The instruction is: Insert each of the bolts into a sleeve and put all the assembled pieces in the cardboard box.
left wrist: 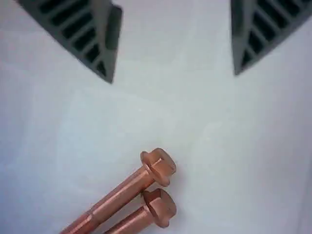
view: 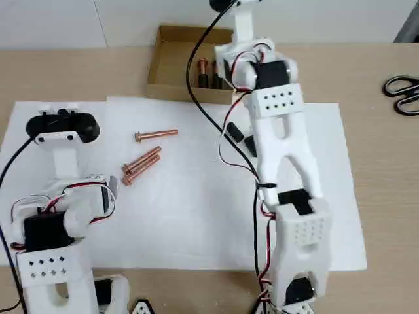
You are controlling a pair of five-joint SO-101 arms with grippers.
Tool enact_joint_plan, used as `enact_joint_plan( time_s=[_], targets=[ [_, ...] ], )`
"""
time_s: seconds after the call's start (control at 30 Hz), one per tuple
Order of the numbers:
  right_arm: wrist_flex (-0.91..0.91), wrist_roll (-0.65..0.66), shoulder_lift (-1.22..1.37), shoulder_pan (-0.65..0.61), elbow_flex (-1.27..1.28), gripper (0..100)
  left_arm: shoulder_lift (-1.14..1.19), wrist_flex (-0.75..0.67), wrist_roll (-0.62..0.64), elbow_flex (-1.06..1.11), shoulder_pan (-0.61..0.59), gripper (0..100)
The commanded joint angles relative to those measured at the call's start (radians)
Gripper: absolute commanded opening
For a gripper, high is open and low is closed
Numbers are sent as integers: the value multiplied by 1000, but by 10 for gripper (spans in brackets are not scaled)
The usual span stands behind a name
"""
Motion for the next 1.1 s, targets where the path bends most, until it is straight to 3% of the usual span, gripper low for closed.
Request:
enact_joint_plan(
  time_s=[0.0, 0.3, 0.6, 1.07],
  targets=[
    [142, 11, -143, 21, -55, 216, -11, -5, -2, -21, -8, 148],
    [507, 12, -257, 27, -55, 216, -11, -6, -2, -21, -6, 148],
    [522, 8, -320, 53, -46, 216, -11, -5, -2, -16, -8, 148],
    [460, 9, -260, 65, 327, 217, -11, -5, -2, -15, -8, 148]
  ],
)
